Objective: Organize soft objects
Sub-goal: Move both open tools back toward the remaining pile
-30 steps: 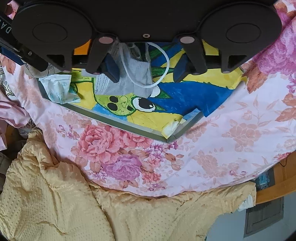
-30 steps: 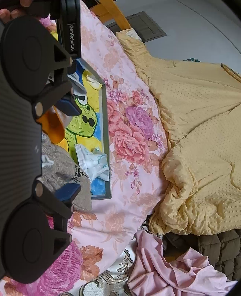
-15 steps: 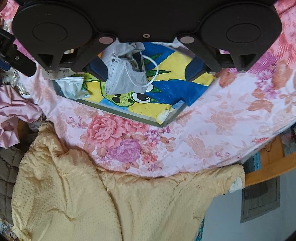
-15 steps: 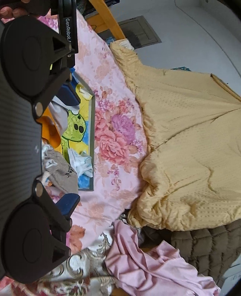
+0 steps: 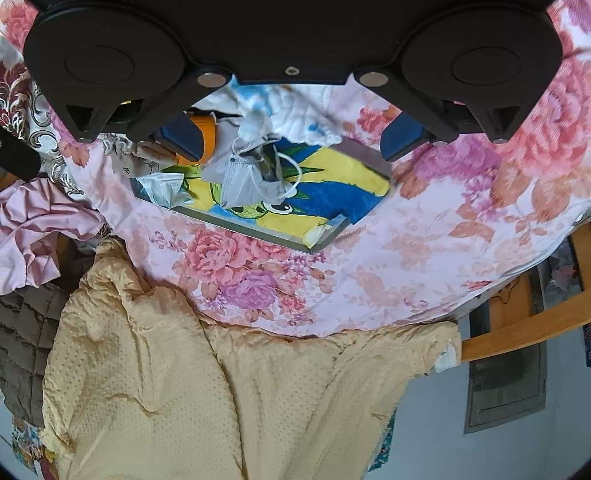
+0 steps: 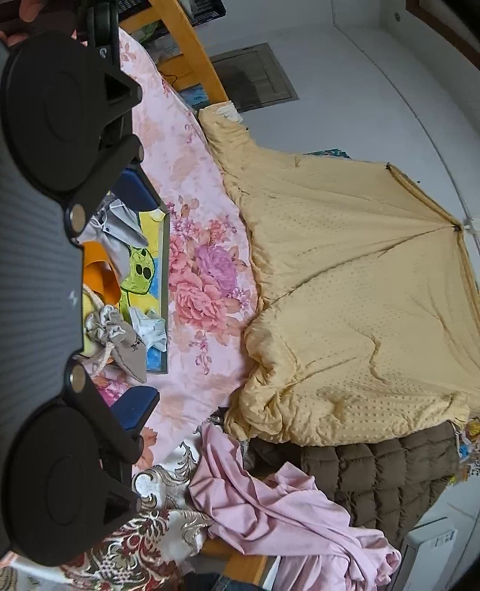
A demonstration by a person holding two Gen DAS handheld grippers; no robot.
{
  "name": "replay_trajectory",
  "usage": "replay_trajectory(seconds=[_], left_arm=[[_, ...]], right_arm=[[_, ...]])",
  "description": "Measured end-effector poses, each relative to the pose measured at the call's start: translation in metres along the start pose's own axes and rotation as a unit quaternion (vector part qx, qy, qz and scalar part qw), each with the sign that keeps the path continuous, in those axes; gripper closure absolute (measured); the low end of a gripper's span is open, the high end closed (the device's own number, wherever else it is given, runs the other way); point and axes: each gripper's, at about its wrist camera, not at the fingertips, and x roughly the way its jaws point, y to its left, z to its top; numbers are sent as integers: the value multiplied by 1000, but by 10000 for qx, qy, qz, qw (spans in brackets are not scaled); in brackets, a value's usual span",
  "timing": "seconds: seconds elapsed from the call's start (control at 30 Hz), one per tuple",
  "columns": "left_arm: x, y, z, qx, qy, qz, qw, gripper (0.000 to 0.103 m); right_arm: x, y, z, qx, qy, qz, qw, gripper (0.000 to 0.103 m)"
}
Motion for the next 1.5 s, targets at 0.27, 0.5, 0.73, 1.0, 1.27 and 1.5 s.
replay_trajectory(seconds=[0.27,0.5,0.73,1.0,1.27,1.5], left_arm=[[-42,29,-21,-204,-286,87,9993,1],[-77,43,-46,-295,-546,110,9980,1],[-104,49,-73,-52,-652,9,9979,1],[-125,64,-104,188,-627,-91,9978,1],[-129,82,-126,193,-435,-96,9988,1],[-128,98,-140,181,-259,-6,9995,1]], right_arm=[[-31,9,-14,10,-85,24,10000,0],[-49,36,-35,-425,150,158,9989,0],[-72,63,-58,-965,313,119,9948,0],[-95,73,-79,-979,479,-100,9940,0],[-113,77,-92,-909,645,-218,9935,0],[-118,80,-103,-845,829,-253,9927,0]])
